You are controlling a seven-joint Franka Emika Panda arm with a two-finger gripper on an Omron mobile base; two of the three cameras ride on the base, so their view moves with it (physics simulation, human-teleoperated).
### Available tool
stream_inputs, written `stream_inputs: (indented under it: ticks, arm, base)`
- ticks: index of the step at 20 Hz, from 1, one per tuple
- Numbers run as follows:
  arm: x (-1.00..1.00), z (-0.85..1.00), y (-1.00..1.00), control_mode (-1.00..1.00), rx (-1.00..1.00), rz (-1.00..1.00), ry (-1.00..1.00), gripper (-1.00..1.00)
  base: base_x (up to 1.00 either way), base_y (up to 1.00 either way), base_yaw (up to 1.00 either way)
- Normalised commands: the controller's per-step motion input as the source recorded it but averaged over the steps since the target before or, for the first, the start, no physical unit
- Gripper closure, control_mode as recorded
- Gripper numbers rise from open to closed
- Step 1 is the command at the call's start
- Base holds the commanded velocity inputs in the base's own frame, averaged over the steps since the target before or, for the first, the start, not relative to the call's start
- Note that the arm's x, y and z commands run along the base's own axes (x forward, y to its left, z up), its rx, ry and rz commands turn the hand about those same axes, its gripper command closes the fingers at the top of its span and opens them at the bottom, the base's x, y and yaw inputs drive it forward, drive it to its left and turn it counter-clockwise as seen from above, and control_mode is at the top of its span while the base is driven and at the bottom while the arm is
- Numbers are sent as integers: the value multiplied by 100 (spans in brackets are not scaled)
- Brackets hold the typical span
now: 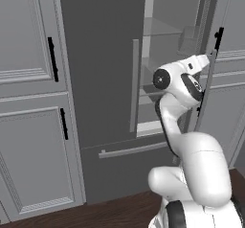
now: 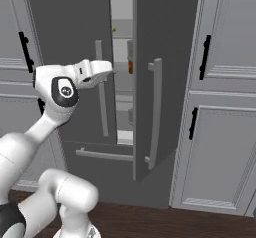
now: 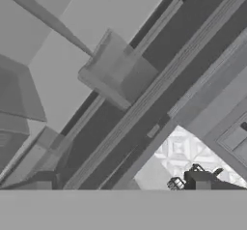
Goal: Grab a lemon wedge from the fridge and one ice cube from the ice bowl, and put them in the glass of lemonade.
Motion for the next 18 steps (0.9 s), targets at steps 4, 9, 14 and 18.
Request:
stream_inputs:
  ticks: [4,9,14,18]
  arm:
    - [32,61,8,-100,-9,-12,21,-100]
    - [27,27,0,-100,18,0,1,-100]
    - [0,-55,0,-100,11,6,6,-100]
    - [1,-94,-2,-100,1,4,13,-100]
  base:
    - [0,0,0]
    - [0,0,0]
    - [0,0,0]
    - [0,0,0]
